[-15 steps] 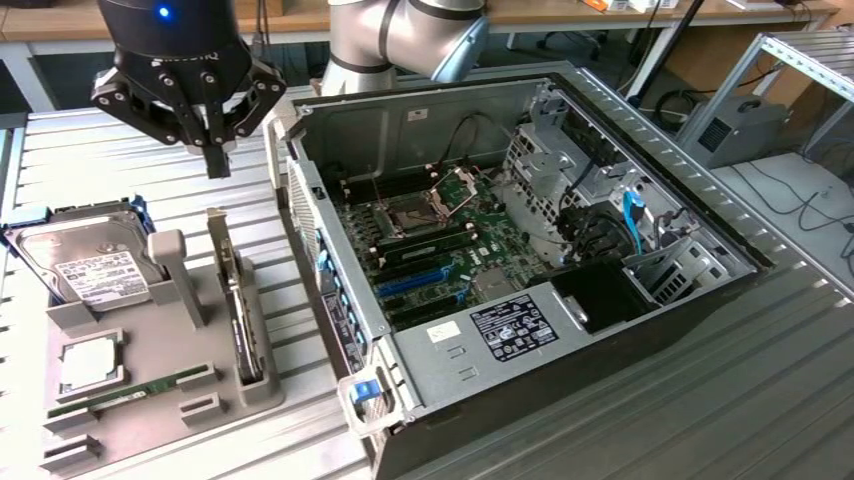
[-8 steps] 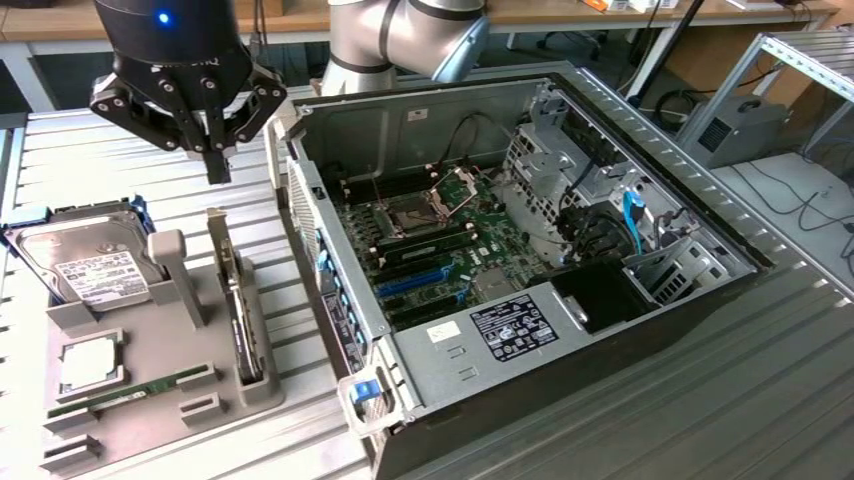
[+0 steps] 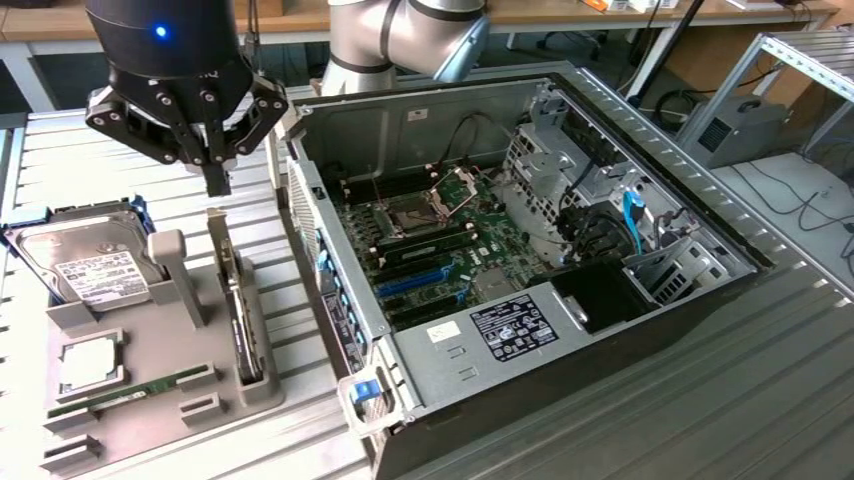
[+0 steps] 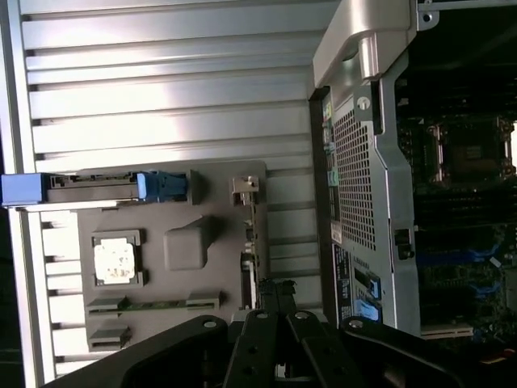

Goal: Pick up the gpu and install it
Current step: 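Reach for the gpu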

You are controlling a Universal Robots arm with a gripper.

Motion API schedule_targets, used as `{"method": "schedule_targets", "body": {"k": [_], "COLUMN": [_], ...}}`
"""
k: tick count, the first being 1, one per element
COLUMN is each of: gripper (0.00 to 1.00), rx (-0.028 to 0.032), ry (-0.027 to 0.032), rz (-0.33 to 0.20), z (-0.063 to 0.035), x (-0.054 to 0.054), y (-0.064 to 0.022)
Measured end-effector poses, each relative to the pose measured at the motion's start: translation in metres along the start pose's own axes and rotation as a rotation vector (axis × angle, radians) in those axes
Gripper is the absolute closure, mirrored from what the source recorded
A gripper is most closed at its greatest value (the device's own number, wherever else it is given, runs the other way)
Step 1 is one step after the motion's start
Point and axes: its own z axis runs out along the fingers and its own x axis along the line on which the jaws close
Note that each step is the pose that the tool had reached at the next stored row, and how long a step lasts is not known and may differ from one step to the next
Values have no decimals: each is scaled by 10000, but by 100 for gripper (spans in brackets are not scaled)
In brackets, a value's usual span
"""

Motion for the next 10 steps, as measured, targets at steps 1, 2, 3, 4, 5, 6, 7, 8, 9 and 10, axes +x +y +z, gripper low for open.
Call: {"method": "schedule_targets", "body": {"k": [1,2,3,4,5,6,7,8,9,10], "gripper": [89,89,89,89,89,89,89,89,89,89], "rx": [-1,1,0,0,0,-1,0,0,0,1], "ry": [0,1,1,0,0,0,0,0,0,1], "rz": [0,1,0,1,0,0,0,0,0,0], "z": [-1,-2,-3,-3,-4,-5,-6,-7,-8,-9], "x": [3,5,7,9,11,14,17,20,23,26], "y": [-21,-38,-54,-69,-84,-104,-121,-145,-165,-181]}}
